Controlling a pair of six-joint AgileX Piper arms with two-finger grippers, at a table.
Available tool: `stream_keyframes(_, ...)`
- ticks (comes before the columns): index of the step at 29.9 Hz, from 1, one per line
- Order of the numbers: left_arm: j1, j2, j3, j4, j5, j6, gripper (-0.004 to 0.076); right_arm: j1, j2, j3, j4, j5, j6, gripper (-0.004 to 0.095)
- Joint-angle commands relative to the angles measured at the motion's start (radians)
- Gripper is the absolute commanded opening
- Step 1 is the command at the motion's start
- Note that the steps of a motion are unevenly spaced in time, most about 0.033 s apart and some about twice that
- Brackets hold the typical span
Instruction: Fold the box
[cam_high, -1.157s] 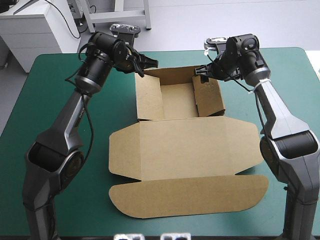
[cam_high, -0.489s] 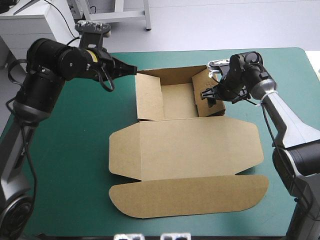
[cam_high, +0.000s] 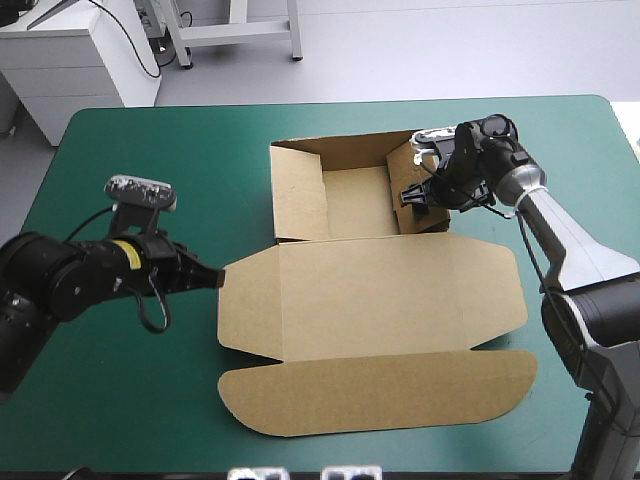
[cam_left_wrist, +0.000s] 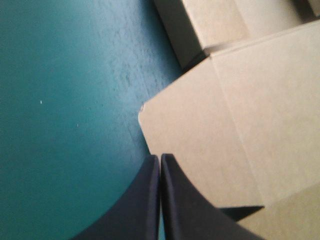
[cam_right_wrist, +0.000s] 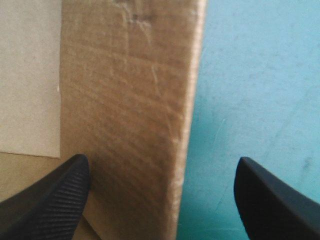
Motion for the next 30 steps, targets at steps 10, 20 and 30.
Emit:
stream_keyframes(10,-0.003,-0.338,0.405,0.000,-0.241,0.007,-0.0008,-0.003,0.019,-0.021,0.074,0.001,-0.059,0.0634)
stream_keyframes(20,-0.003,-0.584,0.620,0.000,-0.360,0.007,-0.0008,-0.003,0.017,-0.154,0.028,0.097,-0.115,-0.0020)
stream_keyframes(30,-0.003,-0.699,0.688,0.000,-0.415,0.010,-0.0008,-0.154,0.005,-0.471,-0.011,0.154,-0.121,-0.0020)
